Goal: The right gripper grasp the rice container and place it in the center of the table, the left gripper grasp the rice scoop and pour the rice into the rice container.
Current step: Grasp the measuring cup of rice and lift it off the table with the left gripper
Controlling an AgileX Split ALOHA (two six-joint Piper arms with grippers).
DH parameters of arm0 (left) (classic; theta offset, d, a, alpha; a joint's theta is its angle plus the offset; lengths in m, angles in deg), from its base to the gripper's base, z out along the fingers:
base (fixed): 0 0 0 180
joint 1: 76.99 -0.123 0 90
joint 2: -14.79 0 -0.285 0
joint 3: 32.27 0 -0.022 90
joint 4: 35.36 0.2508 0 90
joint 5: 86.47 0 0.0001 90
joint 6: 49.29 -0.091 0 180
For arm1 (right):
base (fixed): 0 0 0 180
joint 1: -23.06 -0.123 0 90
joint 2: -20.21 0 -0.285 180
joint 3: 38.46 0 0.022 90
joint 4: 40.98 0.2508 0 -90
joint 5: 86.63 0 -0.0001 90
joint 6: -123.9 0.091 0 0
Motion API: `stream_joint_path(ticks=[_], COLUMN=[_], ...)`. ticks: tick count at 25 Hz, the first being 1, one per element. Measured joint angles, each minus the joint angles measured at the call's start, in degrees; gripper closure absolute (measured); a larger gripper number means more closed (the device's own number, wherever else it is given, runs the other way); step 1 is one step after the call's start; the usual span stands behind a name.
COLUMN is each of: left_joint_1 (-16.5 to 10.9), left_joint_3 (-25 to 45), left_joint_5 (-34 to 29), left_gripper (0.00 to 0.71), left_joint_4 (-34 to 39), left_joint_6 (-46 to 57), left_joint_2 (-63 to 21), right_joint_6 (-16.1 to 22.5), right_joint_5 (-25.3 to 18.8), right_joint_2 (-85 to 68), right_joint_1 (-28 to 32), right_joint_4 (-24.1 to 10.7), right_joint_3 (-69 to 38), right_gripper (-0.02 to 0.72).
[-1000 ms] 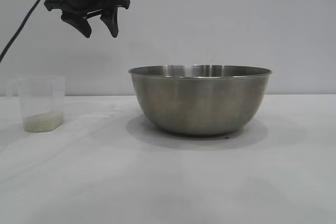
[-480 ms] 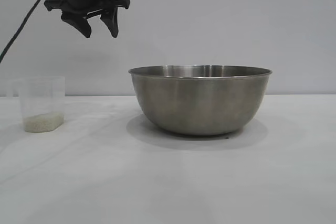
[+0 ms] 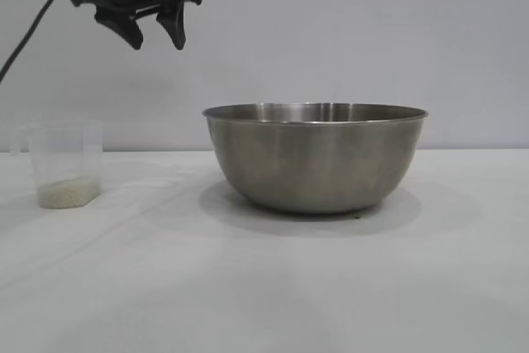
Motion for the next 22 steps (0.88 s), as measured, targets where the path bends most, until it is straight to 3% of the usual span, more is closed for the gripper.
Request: stream_joint_path(ticks=[3,4,6,7,8,14,22], left_joint_1=[0.0,0.0,0.0,0.0,0.0,-0.8,-8.9], left_joint_3=[0.4,1.2,5.0,7.8,10.6,35.4,58.2], left_joint_5=[0.4,1.2,4.7,7.2,9.8,34.0,52.7], left_gripper=[0.303,0.351,0.356,0.356,0.356,0.356,0.356], left_joint_4=[1.4,2.0,2.8,3.2,3.6,8.0,2.8], left_joint_6=[0.0,0.0,0.0,0.0,0.0,0.0,0.0], left_joint_2=[-2.5,-3.6,-7.0,-8.8,-11.2,-24.3,-32.2], right_joint_6=[0.1,0.1,0.2,0.4,0.5,0.6,0.7], right_joint_5=[0.0,0.0,0.0,0.0,0.0,0.0,0.0], right_joint_2=[0.0,0.0,0.0,0.0,0.0,0.0,0.0], right_joint_1=[0.0,0.0,0.0,0.0,0.0,0.0,0.0], right_joint_4=[0.0,0.0,0.0,0.0,0.0,-0.1,0.4], right_joint_3=[0.0,0.0,-0.1,-0.1,-0.2,-0.2,-0.2], right_gripper=[0.148,0.148,0.148,0.148,0.204,0.227,0.227])
